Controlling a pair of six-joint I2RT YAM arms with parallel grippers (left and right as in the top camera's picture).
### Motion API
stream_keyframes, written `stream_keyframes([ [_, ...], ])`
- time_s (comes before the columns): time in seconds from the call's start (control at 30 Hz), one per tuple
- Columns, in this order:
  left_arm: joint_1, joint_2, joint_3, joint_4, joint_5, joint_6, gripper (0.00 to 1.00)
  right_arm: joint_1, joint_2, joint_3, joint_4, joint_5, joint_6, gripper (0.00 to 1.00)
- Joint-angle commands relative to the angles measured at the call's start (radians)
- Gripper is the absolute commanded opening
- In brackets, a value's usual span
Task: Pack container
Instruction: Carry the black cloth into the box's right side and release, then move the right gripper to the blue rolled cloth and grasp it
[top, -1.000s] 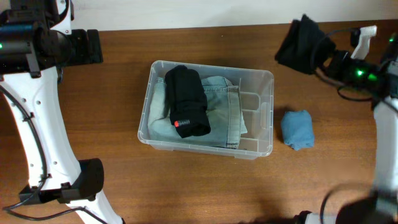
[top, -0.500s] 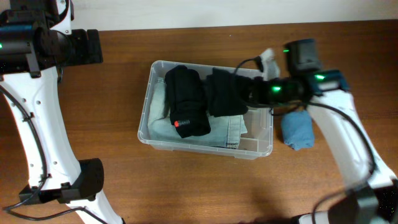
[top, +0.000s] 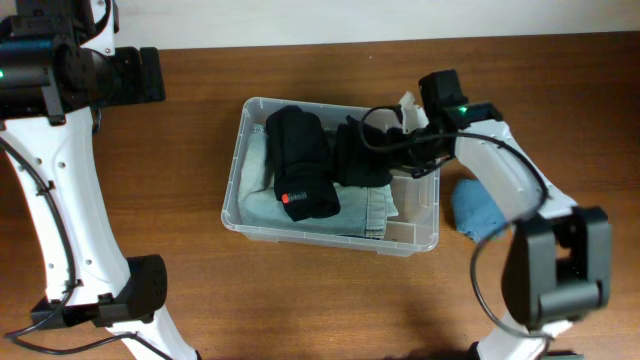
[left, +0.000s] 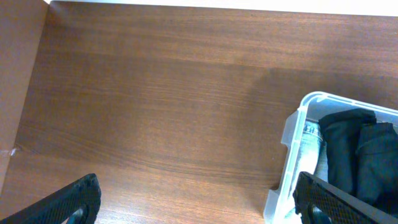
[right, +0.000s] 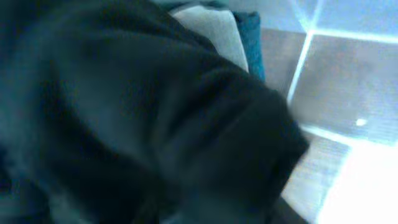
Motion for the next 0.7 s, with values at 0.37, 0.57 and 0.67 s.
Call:
stream_keyframes([
  [0.37,0.003,-0.011,0.006,0.000,0.003,-0.010,1.00,-0.347,-0.365,0.035,-0.201,0.312,-0.013,0.91],
  [0.57,0.003,-0.011,0.006,0.000,0.003,-0.010,1.00,-0.557,-0.093,0.035,-0.259,0.147,-0.132,0.97],
  [0.67,0.003,-0.011,0.006,0.000,0.003,-0.010,1.00,-0.566,0.047,0.034,-0.334,0.120,-0.228,0.95],
])
